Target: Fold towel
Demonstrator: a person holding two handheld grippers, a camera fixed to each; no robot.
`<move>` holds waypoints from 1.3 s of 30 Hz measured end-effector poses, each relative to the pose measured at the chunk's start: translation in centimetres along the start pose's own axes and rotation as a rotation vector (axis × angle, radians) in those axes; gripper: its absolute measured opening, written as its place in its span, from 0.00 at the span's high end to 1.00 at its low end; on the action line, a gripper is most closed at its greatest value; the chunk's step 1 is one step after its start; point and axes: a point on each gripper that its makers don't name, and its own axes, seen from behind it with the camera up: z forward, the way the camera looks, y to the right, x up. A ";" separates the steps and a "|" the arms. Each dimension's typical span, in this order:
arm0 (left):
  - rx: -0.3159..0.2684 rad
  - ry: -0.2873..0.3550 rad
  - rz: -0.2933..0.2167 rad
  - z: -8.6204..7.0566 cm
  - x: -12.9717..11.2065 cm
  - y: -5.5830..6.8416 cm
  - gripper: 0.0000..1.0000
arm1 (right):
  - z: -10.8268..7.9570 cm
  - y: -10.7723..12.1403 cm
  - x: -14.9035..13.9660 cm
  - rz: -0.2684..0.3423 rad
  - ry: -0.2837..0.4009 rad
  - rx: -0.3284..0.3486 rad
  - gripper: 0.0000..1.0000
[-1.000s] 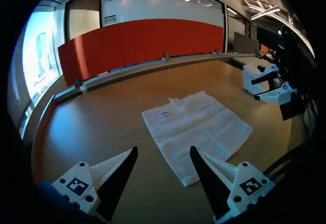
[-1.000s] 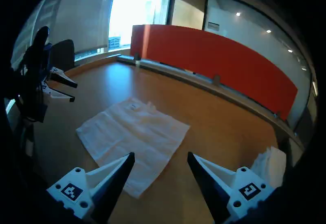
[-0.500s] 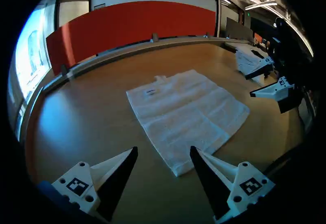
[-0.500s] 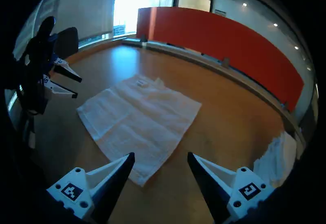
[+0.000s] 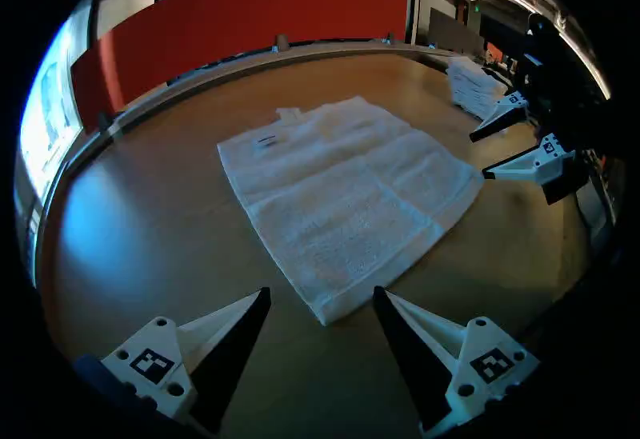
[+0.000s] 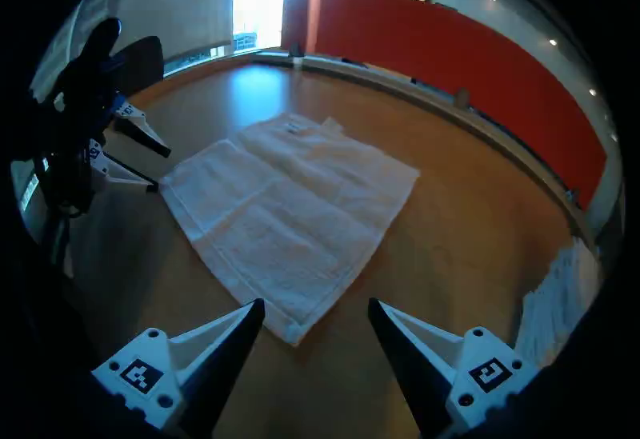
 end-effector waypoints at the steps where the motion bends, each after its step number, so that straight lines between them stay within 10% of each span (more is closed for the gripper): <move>1: -0.003 -0.006 0.002 0.1 -0.2 0.1 0.05 | 0.1 -0.1 -0.2 0.000 -0.005 0.003 0.00; 18: -0.023 -0.052 0.014 1.3 -1.3 1.0 0.06 | 1.0 -0.7 -1.7 0.006 -0.043 0.039 0.06; 39: -0.003 -0.072 0.006 1.3 -1.3 1.0 0.40 | 1.4 -1.5 -2.1 0.028 -0.063 0.078 0.73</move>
